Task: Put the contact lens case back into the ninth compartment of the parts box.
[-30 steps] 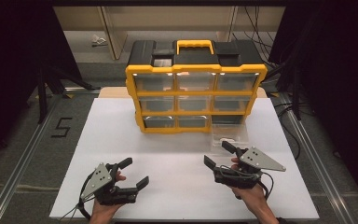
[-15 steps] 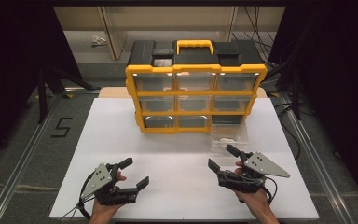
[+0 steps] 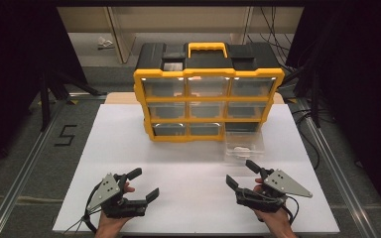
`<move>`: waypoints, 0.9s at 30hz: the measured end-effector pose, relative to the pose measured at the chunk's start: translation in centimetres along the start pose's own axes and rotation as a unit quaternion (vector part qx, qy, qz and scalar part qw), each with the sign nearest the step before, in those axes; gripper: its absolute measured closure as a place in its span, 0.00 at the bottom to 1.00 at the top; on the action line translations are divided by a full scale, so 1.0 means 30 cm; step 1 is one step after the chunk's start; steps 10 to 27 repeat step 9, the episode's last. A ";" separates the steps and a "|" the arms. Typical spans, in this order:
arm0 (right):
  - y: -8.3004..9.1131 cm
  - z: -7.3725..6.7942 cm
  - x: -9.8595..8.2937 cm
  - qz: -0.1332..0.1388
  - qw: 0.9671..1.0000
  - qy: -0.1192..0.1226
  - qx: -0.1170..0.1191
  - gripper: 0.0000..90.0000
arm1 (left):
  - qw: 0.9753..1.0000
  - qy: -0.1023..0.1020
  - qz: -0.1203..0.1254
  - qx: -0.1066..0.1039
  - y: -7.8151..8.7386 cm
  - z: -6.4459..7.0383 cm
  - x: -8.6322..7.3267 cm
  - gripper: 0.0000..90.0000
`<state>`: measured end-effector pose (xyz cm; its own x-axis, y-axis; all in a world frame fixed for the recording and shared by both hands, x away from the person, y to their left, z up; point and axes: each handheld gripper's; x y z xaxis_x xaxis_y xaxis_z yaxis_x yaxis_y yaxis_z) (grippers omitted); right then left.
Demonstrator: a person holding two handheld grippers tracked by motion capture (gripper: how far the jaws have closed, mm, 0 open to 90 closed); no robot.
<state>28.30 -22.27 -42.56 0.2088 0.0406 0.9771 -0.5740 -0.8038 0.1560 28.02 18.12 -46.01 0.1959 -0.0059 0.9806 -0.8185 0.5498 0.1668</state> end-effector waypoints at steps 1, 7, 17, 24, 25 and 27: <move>0.001 0.002 -0.001 0.002 1.000 -0.001 -0.001 0.20 | 1.000 0.000 0.000 0.000 0.000 0.000 0.000 0.12; 0.001 0.006 -0.002 0.005 1.000 -0.002 -0.001 0.20 | 1.000 0.000 -0.002 -0.001 -0.002 0.000 0.000 0.12; 0.001 0.006 -0.003 0.005 1.000 -0.002 0.000 0.20 | 1.000 0.000 -0.007 -0.001 -0.005 -0.001 -0.001 0.12; 0.001 0.006 -0.003 0.005 1.000 -0.002 0.000 0.20 | 1.000 0.000 -0.007 -0.001 -0.005 -0.001 -0.001 0.12; 0.001 0.006 -0.003 0.005 1.000 -0.002 0.000 0.20 | 1.000 0.000 -0.007 -0.001 -0.005 -0.001 -0.001 0.12; 0.001 0.006 -0.003 0.005 1.000 -0.002 0.000 0.20 | 1.000 0.000 -0.007 -0.001 -0.005 -0.001 -0.001 0.12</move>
Point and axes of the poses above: each handheld gripper's, and its own axes: y roughly backward along the jaws, x roughly out of its top, z roughly to its right, and after that the axes turned 15 degrees about x, right-handed
